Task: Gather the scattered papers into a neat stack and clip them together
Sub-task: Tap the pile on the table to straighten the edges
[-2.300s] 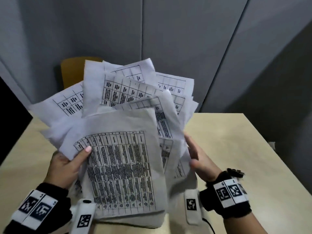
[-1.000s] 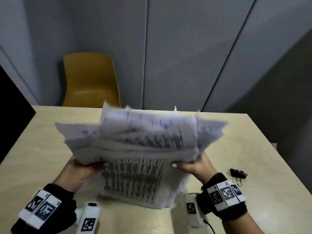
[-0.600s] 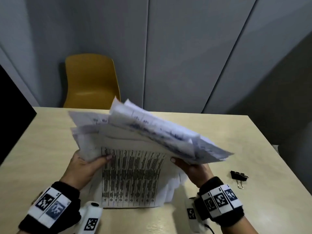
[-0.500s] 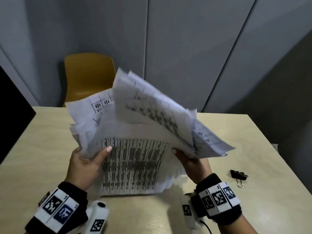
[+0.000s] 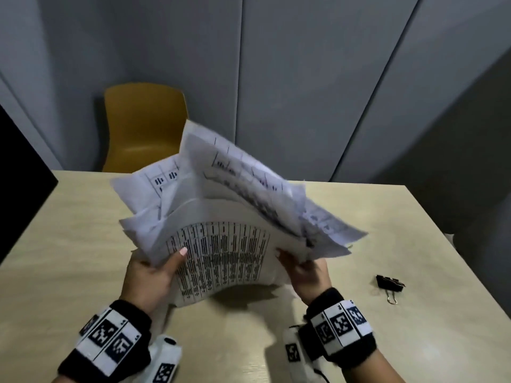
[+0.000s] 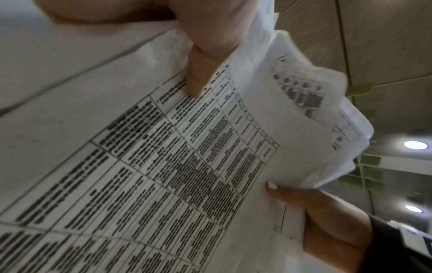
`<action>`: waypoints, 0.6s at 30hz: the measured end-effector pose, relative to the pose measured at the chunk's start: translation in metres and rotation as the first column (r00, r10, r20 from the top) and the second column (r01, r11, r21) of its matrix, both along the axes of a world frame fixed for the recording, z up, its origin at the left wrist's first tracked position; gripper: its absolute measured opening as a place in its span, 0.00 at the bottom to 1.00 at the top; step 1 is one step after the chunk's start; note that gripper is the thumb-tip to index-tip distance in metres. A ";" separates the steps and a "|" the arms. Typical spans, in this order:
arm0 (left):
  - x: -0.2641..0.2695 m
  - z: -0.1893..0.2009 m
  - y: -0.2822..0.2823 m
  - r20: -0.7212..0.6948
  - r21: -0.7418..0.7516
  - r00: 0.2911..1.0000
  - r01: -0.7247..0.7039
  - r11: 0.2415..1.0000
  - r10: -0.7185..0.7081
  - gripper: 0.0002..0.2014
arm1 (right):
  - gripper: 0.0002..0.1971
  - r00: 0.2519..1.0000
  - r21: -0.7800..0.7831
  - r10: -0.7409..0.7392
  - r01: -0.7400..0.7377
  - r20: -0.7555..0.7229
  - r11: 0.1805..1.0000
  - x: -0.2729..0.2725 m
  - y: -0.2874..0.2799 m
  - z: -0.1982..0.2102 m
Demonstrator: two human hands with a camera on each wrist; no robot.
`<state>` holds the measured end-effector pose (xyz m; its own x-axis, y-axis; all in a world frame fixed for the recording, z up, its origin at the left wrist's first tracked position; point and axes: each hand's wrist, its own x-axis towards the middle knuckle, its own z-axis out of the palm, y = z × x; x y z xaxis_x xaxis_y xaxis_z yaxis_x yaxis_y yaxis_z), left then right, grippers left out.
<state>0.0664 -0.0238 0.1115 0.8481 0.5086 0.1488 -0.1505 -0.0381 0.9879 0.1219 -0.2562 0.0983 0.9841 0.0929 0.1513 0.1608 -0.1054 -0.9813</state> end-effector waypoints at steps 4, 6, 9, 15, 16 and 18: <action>-0.001 0.004 0.009 0.056 0.076 0.996 0.062 0.995 -0.066 0.18 | 0.18 0.999 0.193 0.025 -0.032 0.043 0.981 -0.003 0.000 0.013; -0.003 0.005 0.014 0.058 0.128 0.985 0.154 0.980 -0.163 0.20 | 0.19 0.997 0.245 0.060 -0.069 0.044 0.967 -0.004 -0.005 0.016; -0.006 0.005 0.017 0.035 0.101 0.979 0.195 0.976 -0.200 0.22 | 0.28 0.997 0.325 0.076 -0.078 0.018 0.943 -0.006 -0.008 0.018; -0.002 0.015 0.023 0.072 0.142 0.974 0.204 0.969 -0.215 0.25 | 0.28 0.991 0.285 0.102 -0.122 0.086 0.951 0.004 -0.007 0.030; 0.000 0.015 0.026 0.070 0.122 0.976 0.197 0.973 -0.206 0.24 | 0.24 0.992 0.290 0.090 -0.113 0.093 0.950 0.007 -0.009 0.031; 0.000 0.013 0.026 0.043 0.084 0.979 0.194 0.977 -0.198 0.22 | 0.21 0.987 0.240 0.120 -0.144 0.111 0.960 0.008 -0.008 0.037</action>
<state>0.0660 0.0019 0.1250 0.9205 0.3179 0.2272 -0.2126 -0.0804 0.9738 0.1297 -0.2643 0.1352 0.9457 0.1693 0.2775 0.2501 0.1662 -0.9538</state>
